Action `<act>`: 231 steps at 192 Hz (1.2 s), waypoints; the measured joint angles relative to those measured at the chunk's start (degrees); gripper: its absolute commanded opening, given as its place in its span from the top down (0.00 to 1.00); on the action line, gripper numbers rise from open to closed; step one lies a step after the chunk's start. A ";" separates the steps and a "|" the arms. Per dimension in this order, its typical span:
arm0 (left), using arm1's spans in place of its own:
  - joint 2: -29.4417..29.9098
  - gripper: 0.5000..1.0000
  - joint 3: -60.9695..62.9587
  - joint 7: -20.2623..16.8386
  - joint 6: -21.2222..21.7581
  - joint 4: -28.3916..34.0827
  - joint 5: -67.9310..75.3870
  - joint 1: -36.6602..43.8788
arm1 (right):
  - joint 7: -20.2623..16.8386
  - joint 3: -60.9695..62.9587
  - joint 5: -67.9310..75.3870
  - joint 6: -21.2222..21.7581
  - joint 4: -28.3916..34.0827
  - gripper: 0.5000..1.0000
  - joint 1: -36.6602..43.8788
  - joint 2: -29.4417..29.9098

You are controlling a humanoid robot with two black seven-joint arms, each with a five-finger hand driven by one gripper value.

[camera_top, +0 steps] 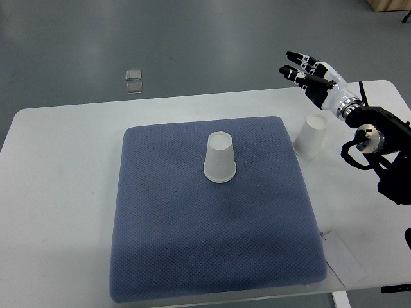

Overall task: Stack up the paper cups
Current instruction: 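Raise the right hand and open its fingers above the standing cup, then move the right hand down over the white paper cup beside the pad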

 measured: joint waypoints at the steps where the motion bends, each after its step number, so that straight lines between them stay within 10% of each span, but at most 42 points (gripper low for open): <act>1: 0.00 0.00 0.00 0.00 0.00 0.00 0.00 0.00 | 0.00 0.00 0.00 0.00 0.00 0.16 -0.01 0.00; 231: 0.00 0.00 0.00 0.00 0.00 0.03 0.00 0.00 | 1.55 -0.35 1.36 2.43 -0.22 0.16 -0.33 -4.73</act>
